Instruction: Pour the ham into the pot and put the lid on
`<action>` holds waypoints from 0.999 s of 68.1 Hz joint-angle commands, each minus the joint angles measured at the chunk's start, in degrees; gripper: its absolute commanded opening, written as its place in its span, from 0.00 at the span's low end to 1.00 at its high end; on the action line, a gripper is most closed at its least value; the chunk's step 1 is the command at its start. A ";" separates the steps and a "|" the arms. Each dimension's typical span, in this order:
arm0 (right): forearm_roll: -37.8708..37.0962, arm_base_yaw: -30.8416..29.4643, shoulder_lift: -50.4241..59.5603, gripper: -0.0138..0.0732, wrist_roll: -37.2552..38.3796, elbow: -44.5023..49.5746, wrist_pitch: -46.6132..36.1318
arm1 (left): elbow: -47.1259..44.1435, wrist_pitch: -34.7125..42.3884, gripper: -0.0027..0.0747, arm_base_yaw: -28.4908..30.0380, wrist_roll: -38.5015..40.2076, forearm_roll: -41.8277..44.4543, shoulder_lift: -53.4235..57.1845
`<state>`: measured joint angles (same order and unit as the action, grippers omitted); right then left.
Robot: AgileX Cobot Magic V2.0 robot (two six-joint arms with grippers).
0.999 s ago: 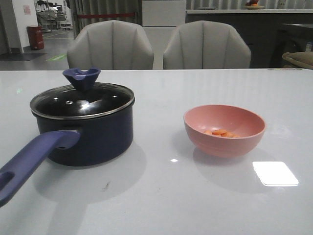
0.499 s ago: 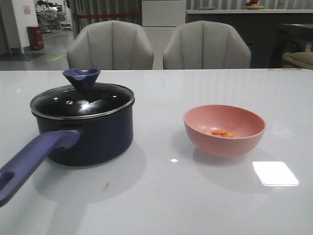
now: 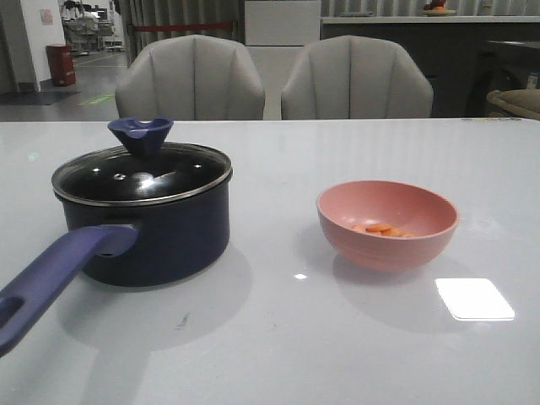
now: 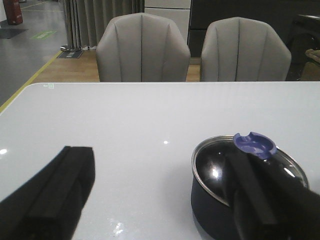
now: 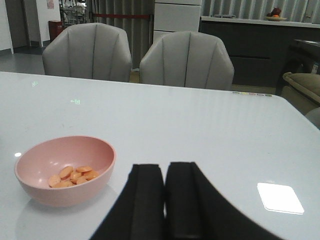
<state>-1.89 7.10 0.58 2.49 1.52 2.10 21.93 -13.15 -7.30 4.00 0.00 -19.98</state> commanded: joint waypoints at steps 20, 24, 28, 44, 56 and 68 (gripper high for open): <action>-0.87 -0.47 1.15 0.35 -0.08 -0.26 -4.90 | 22.22 -14.58 0.87 0.09 0.27 -0.75 -21.72; -0.87 -0.47 1.15 0.35 -0.08 -0.26 -4.90 | 26.06 -17.16 0.87 0.09 0.27 -0.75 -26.29; -0.87 -0.47 1.15 0.35 -0.08 -0.26 -4.90 | 29.43 -19.61 0.87 0.09 0.27 -0.75 -30.41; -0.87 -0.47 1.15 0.35 -0.08 -0.26 -4.90 | 41.33 -26.22 0.87 -3.55 0.27 -1.27 -45.77; -0.87 -0.47 1.15 0.35 -0.08 -0.26 -4.90 | 47.36 -26.43 0.87 -10.06 0.27 -1.27 -54.40; -0.87 -0.47 1.15 0.35 -0.08 -0.26 -4.90 | 55.50 -30.19 0.87 -15.14 3.75 1.78 -64.21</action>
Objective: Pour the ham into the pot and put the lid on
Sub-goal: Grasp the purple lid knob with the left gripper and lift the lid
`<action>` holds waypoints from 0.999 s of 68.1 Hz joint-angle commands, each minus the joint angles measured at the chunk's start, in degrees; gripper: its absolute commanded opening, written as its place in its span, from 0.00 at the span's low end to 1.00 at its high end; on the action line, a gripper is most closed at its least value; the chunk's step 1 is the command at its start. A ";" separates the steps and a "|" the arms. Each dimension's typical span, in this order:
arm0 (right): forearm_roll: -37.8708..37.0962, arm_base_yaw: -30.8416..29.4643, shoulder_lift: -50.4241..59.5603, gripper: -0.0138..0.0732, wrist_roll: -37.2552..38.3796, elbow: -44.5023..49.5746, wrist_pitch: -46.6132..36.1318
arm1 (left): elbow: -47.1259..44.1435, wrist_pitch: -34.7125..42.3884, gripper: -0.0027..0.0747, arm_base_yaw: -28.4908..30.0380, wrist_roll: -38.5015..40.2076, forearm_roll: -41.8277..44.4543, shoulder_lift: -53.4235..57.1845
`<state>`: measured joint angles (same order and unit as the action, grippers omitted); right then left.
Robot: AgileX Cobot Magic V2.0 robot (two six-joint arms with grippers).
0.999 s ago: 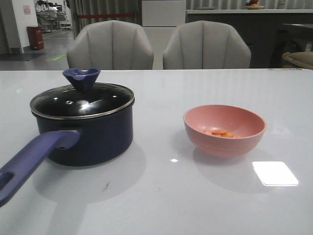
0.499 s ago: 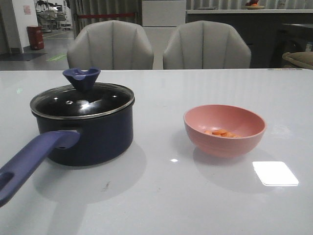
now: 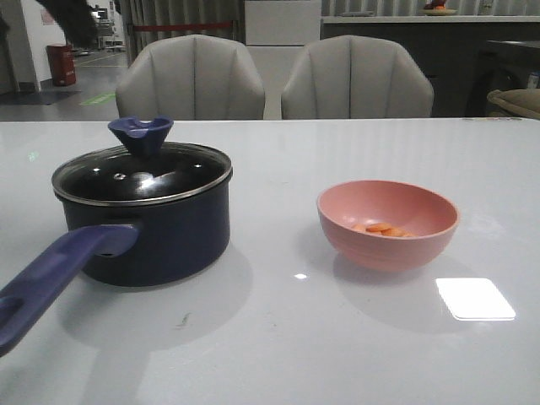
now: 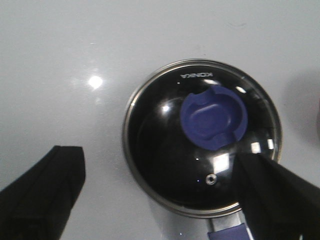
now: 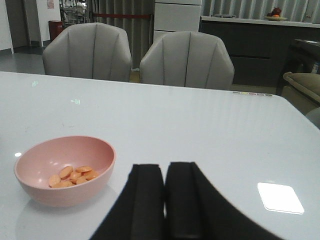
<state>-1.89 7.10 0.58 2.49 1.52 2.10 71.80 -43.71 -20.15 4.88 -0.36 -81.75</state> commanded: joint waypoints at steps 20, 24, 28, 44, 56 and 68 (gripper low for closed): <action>-0.87 -0.47 1.15 0.35 -0.08 -0.26 -4.90 | 18.70 -8.88 0.87 -6.26 9.89 8.99 -14.93; -0.87 -0.47 1.15 0.35 -0.08 -0.26 -4.90 | 21.07 -10.95 0.87 -6.39 9.89 8.48 -16.88; -0.87 -0.47 1.15 0.35 -0.08 -0.26 -4.90 | 23.12 -12.88 0.87 -6.39 10.58 8.02 -18.69; -0.87 -0.35 1.15 0.35 -0.07 -0.26 -4.90 | 26.62 -16.43 0.87 -6.39 11.30 5.47 -22.46; -0.87 -0.35 1.15 0.35 -0.07 -0.26 -4.90 | 26.72 -17.74 0.87 -6.39 11.30 4.74 -23.87; -0.87 -0.35 1.15 0.35 -0.07 -0.26 -4.90 | 26.85 -18.13 0.85 -6.39 11.30 3.54 -24.68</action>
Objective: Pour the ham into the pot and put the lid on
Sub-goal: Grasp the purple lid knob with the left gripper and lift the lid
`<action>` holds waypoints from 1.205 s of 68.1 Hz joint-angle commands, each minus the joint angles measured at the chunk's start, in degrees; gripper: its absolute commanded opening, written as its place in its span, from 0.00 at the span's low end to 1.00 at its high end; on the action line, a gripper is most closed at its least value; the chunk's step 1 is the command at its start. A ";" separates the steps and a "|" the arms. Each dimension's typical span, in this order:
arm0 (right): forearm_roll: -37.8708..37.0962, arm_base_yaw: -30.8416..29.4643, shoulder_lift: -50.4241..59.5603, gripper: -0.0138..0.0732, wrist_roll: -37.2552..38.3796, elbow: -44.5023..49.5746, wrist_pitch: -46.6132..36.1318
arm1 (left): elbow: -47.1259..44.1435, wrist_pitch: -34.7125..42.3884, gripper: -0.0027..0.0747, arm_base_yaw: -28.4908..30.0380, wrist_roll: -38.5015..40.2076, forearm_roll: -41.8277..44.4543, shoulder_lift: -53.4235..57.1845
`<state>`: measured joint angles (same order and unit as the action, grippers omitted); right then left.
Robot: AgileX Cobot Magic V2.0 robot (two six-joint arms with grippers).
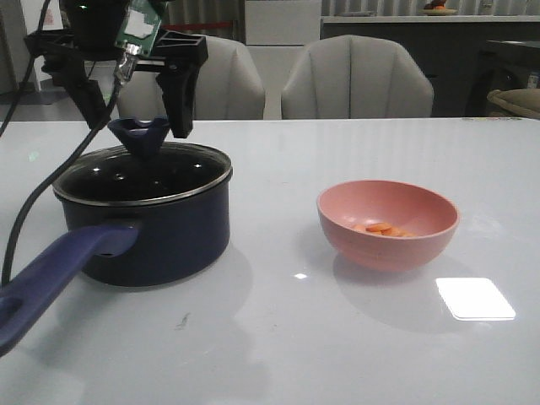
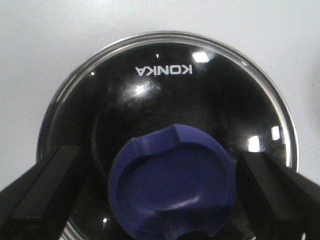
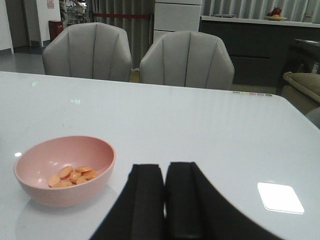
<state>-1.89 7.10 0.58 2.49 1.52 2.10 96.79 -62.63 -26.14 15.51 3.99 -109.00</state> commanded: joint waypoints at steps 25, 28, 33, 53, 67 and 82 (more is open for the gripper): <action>-0.87 -0.35 1.15 0.35 -0.07 -0.26 -4.90 | 3.01 -0.95 0.53 -0.41 0.67 -1.38 1.65; -0.87 -0.35 1.15 0.35 -0.07 -0.26 -4.90 | 3.62 -1.08 0.52 -0.41 0.67 -1.38 1.65; -0.87 -0.35 1.15 0.35 -0.07 -0.26 -4.90 | 4.93 -1.37 0.51 -0.41 0.67 -1.38 1.65; -0.87 -0.35 1.15 0.35 -0.07 -0.26 -4.90 | 8.69 -4.26 0.51 -0.30 0.07 1.08 2.94; -0.87 -0.35 1.15 0.35 -0.07 -0.26 -4.90 | 8.69 -5.98 0.51 3.05 -0.07 4.21 5.93; -0.87 -0.35 1.15 0.35 -0.07 -0.26 -4.90 | 7.31 -7.40 0.51 11.68 -4.61 4.58 10.89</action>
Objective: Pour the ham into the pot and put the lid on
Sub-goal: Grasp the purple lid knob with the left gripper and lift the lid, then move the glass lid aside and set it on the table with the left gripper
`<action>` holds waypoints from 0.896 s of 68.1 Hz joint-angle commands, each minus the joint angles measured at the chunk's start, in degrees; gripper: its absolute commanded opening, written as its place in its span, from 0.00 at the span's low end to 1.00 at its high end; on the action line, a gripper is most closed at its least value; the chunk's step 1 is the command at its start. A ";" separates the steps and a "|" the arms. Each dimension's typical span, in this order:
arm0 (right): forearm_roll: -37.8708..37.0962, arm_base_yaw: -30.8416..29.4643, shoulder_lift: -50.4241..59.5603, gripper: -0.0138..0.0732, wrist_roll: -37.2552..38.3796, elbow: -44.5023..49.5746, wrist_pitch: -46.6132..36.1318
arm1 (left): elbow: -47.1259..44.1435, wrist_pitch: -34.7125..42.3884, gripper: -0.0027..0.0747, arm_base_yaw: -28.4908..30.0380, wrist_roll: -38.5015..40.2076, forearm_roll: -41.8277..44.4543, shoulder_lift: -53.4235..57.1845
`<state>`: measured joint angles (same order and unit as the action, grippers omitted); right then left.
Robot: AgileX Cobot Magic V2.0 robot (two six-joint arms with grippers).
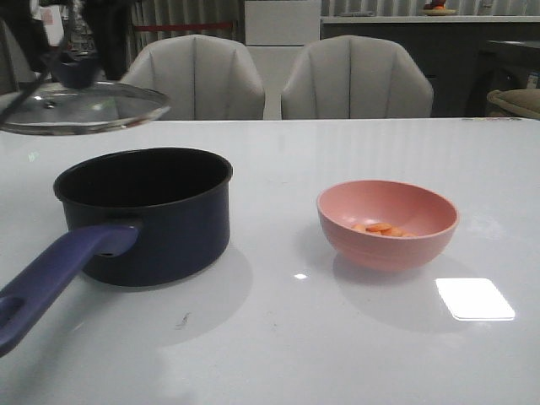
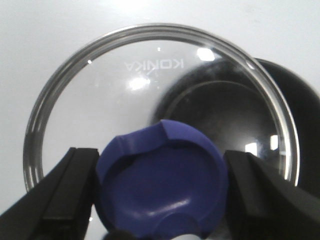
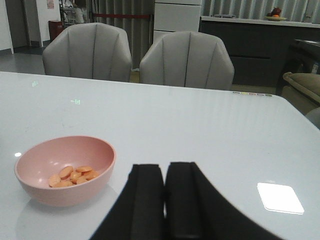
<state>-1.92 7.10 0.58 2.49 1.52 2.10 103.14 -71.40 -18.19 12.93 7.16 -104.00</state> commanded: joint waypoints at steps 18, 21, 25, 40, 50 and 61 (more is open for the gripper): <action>-0.85 -0.35 1.15 0.35 -0.07 -0.26 -4.90 | -5.98 4.12 0.51 13.26 -4.98 1.41 10.41; -0.85 -0.35 1.15 0.35 -0.07 -0.26 -4.90 | -8.26 5.76 0.51 14.75 -5.39 1.41 10.82; -0.85 -0.35 1.15 0.35 -0.07 -0.26 -4.90 | -11.02 7.67 0.51 16.29 -6.31 1.41 10.90; -0.85 -0.35 1.15 0.35 -0.07 -0.26 -4.90 | -23.26 18.35 0.51 20.75 -6.93 -1.43 10.90; -0.85 -0.35 1.15 0.35 -0.07 -0.26 -4.90 | -32.00 27.57 0.51 21.27 -7.52 -2.40 10.79; -0.85 -0.35 1.15 0.35 -0.07 -0.26 -4.90 | -38.66 35.20 0.51 21.27 -7.52 -2.42 10.79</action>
<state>-1.92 7.10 0.58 2.49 1.52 2.10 66.08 -43.74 3.02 5.43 4.99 -96.20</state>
